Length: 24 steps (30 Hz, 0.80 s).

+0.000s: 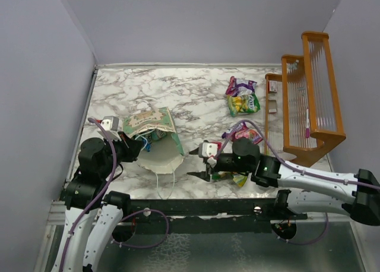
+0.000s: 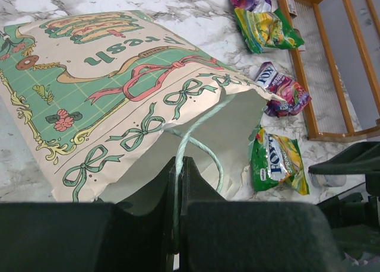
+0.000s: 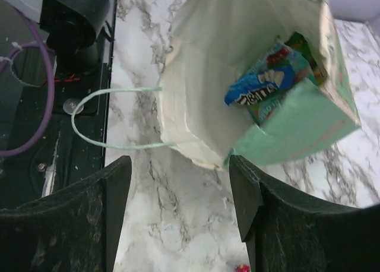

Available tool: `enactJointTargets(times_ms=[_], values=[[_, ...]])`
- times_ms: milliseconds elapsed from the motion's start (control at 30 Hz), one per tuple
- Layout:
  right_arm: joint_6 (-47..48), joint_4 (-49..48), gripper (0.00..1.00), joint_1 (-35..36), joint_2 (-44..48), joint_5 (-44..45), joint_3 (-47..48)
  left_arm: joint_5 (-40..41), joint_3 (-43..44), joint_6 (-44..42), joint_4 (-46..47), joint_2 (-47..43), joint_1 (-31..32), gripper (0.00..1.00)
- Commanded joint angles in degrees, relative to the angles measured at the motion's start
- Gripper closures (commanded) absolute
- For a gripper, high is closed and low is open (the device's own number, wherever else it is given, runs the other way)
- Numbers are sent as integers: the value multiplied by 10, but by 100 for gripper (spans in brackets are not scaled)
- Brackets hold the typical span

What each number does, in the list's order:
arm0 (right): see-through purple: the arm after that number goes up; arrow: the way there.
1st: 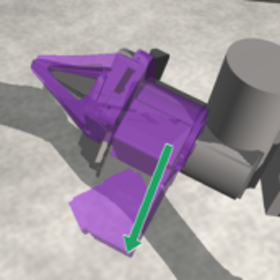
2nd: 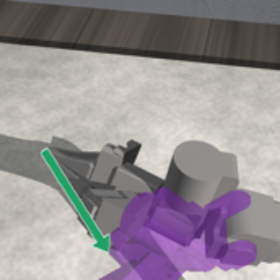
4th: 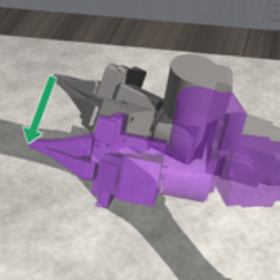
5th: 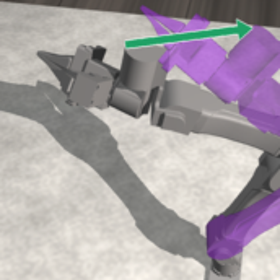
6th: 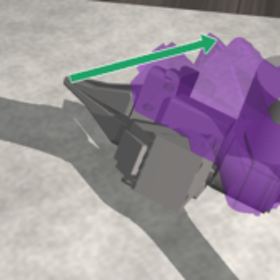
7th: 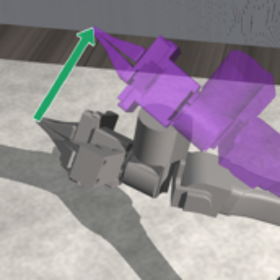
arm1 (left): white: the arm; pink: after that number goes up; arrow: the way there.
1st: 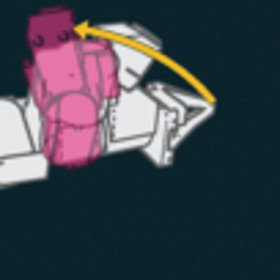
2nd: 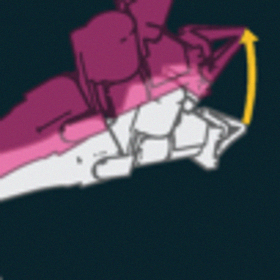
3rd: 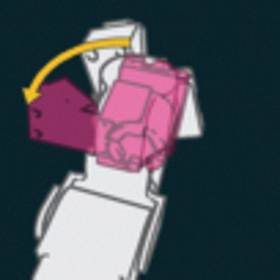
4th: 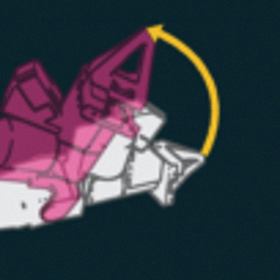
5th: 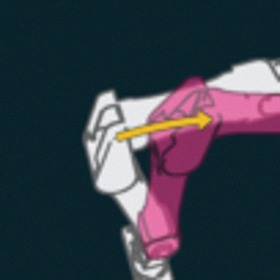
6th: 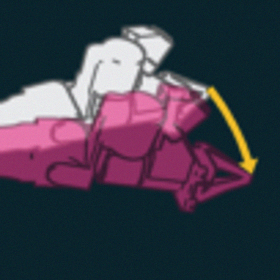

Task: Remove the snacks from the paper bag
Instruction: Take out the snack from the paper bag.

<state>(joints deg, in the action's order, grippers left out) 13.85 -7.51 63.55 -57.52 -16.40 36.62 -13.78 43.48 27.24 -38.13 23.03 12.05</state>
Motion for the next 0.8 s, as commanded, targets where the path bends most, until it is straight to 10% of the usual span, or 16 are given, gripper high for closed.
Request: enactJointTargets(times_ms=[0,767], values=[[100,-45,32,53,-77,0,74,-2,6,-10,6,-4,-5,100],[586,36,28,76,-367,65,281,-6,6,-17,10,-24,-5,100]])
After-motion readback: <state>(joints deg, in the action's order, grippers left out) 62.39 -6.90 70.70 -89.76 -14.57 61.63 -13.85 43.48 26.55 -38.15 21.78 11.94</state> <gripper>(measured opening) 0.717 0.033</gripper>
